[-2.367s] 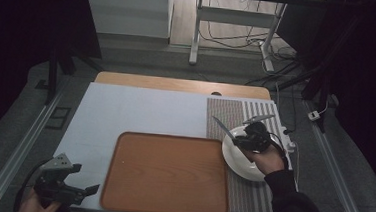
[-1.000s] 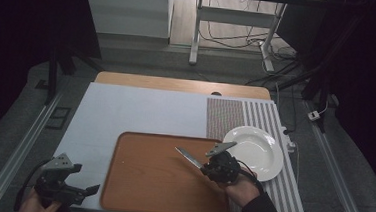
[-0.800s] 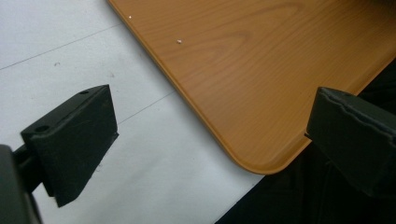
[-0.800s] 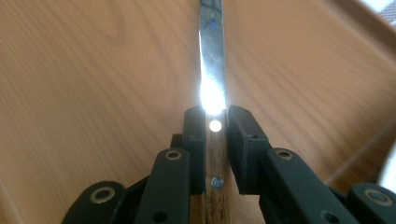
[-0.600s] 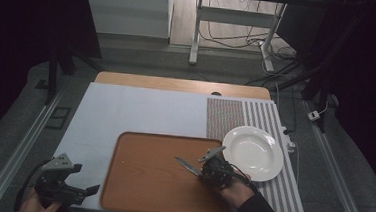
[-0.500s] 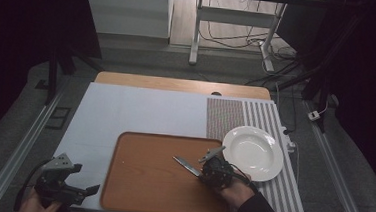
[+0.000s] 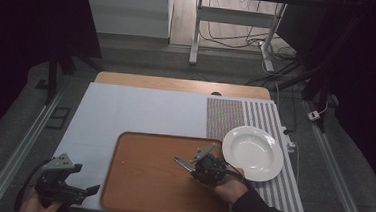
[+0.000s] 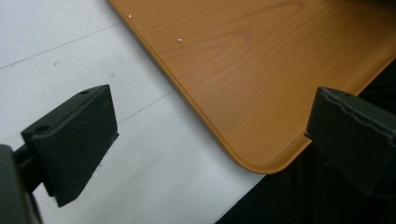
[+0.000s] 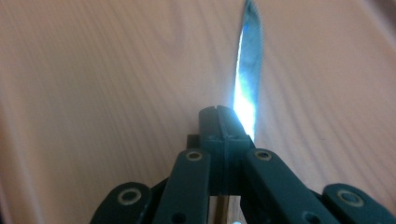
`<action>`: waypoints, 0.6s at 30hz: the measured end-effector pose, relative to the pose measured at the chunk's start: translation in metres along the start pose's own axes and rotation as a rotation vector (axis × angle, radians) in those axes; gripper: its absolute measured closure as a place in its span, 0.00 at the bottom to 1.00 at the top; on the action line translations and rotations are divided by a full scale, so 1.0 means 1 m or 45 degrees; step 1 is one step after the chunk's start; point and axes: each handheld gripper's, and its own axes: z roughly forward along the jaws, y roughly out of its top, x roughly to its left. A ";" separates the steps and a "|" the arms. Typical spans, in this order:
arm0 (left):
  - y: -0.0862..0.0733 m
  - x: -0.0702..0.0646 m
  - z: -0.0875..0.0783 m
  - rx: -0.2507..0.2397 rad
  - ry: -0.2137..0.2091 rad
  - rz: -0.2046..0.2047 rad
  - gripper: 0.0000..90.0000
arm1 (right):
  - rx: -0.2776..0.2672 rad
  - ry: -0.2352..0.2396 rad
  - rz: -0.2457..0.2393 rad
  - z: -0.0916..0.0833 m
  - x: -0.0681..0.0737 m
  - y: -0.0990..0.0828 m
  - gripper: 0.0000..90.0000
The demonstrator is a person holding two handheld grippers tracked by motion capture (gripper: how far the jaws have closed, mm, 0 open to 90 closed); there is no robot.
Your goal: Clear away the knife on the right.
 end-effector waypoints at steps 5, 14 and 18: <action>0.000 0.000 0.000 -0.001 0.001 0.002 0.03 | 0.030 -0.005 0.033 0.004 -0.008 -0.004 1.00; 0.000 0.000 0.000 -0.001 -0.001 0.006 0.03 | 0.059 -0.043 0.160 -0.005 -0.030 -0.021 1.00; 0.000 -0.001 0.000 0.000 0.000 0.007 0.03 | 0.064 -0.032 0.227 -0.009 -0.039 -0.030 1.00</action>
